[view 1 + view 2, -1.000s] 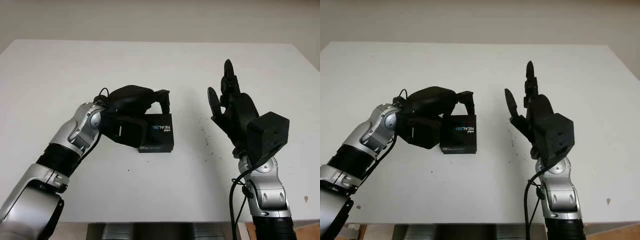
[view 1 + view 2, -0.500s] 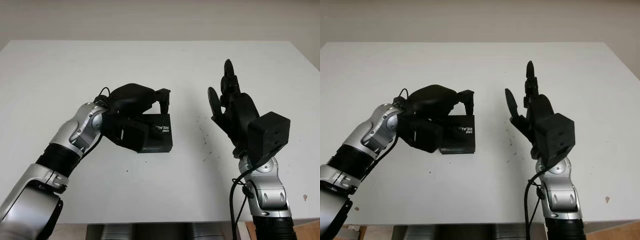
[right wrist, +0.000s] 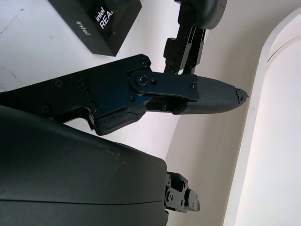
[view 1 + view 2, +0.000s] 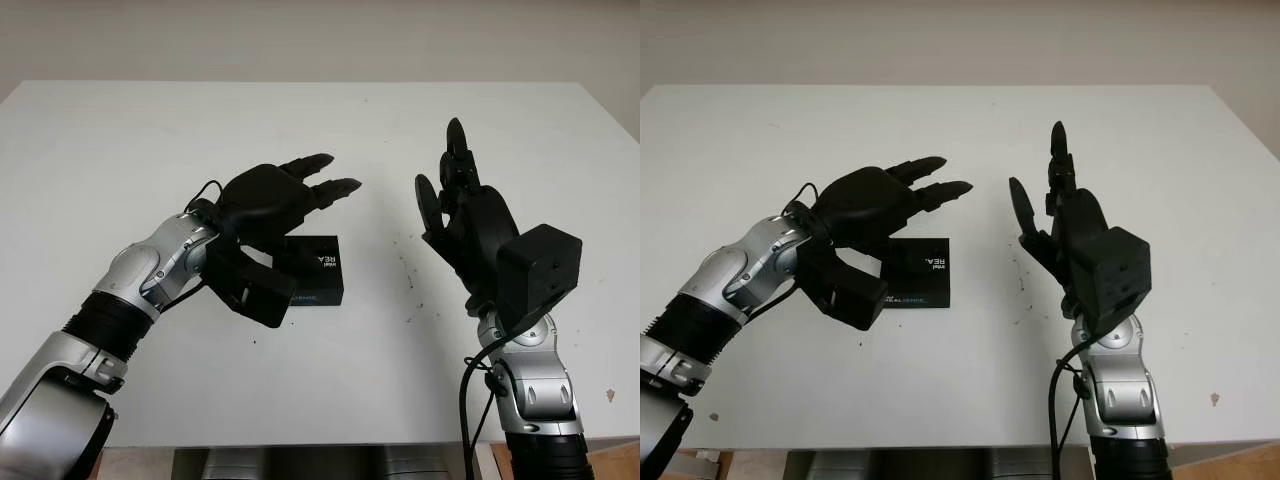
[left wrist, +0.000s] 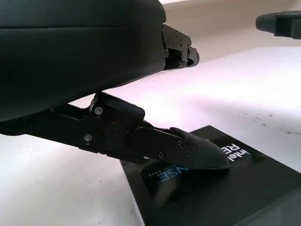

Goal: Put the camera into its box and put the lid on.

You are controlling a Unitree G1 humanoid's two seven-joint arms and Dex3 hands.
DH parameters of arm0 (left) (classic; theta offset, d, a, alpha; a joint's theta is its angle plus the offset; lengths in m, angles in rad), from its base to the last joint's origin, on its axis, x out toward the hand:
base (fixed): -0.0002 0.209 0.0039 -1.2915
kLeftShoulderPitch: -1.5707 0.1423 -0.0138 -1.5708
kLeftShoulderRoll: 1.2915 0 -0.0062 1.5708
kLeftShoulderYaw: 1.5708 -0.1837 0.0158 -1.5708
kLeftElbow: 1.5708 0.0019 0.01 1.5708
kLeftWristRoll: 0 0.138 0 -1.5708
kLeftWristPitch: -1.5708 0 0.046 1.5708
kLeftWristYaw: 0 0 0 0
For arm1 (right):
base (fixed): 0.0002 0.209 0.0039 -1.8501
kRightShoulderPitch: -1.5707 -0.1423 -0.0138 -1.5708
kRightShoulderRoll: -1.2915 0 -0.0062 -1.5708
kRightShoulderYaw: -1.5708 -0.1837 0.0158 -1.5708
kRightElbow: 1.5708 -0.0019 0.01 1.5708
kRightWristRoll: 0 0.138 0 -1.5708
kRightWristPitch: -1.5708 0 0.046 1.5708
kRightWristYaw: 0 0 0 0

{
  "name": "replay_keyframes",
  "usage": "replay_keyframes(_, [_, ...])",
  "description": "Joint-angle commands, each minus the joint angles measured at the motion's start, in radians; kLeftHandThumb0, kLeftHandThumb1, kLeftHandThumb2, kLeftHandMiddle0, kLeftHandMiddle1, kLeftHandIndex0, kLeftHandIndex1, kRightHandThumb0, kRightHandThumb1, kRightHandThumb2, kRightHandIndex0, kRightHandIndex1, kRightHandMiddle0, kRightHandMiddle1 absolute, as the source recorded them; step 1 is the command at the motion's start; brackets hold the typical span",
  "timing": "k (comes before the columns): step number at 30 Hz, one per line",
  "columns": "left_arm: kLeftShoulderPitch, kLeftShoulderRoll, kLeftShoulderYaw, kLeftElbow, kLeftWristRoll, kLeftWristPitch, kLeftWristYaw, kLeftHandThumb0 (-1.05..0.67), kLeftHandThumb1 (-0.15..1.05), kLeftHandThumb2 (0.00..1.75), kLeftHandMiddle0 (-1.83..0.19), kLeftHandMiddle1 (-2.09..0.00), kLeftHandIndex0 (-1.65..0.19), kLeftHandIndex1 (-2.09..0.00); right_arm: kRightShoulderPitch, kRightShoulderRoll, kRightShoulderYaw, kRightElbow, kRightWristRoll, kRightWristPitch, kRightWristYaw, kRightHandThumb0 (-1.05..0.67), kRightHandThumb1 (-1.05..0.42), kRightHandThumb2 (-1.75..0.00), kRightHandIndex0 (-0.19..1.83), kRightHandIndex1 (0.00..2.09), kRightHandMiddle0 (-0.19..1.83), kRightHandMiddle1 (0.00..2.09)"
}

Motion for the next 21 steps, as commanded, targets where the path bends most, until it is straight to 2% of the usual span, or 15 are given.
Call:
replay_keyframes(1, [0.016,0.007,0.016,-0.013,-0.015,0.005,0.016,-0.66,1.05,0.13,0.18,-0.01,0.0,-0.04,0.008,-0.002,-0.005,-0.007,0.005,-0.014,0.002,-0.8,-1.05,-0.52,-0.19,0.0,-0.19,0.0])
replay_keyframes(5, [0.033,-0.009,0.071,-0.01,-0.137,0.009,-0.005,-0.68,1.05,0.26,0.19,0.0,0.11,-0.02,0.007,-0.001,-0.007,-0.012,0.009,0.002,0.001,-0.81,-1.05,-0.51,-0.19,0.0,-0.19,0.0])
replay_keyframes(9, [0.086,-0.069,0.221,-0.011,-0.452,0.036,-0.074,-0.72,1.05,0.4,0.19,0.0,0.19,0.0,0.011,0.0,-0.004,-0.014,0.004,-0.004,-0.004,-0.81,-1.05,-0.52,-0.19,0.0,-0.19,0.0])
replay_keyframes(12, [0.113,-0.118,0.335,0.003,-0.655,0.098,-0.1,-0.75,1.05,0.5,0.19,0.0,0.19,0.0,0.013,0.007,-0.003,-0.013,0.003,-0.007,-0.013,-0.8,-1.05,-0.53,-0.19,0.0,-0.19,0.0])
replay_keyframes(14, [0.133,-0.144,0.402,-0.036,-0.762,0.173,-0.109,-0.78,1.05,0.59,0.19,0.0,0.19,0.0,0.012,0.004,0.002,-0.014,0.0,0.006,-0.012,-0.79,-1.05,-0.57,-0.19,0.0,-0.19,0.0])
replay_keyframes(17, [0.178,-0.187,0.504,-0.101,-0.921,0.26,-0.108,-0.75,1.05,0.61,0.19,0.0,0.19,0.0,0.006,0.0,0.015,-0.008,-0.032,0.012,-0.026,-0.83,-1.05,-0.63,-0.19,0.0,-0.19,0.0])
replay_keyframes(21, [0.254,-0.213,0.578,-0.195,-1.027,0.326,-0.094,-0.78,1.05,0.61,0.19,0.0,0.19,0.0,-0.01,0.004,0.02,0.008,-0.04,0.017,-0.028,-0.89,-1.05,-0.68,-0.19,0.0,-0.19,0.0])
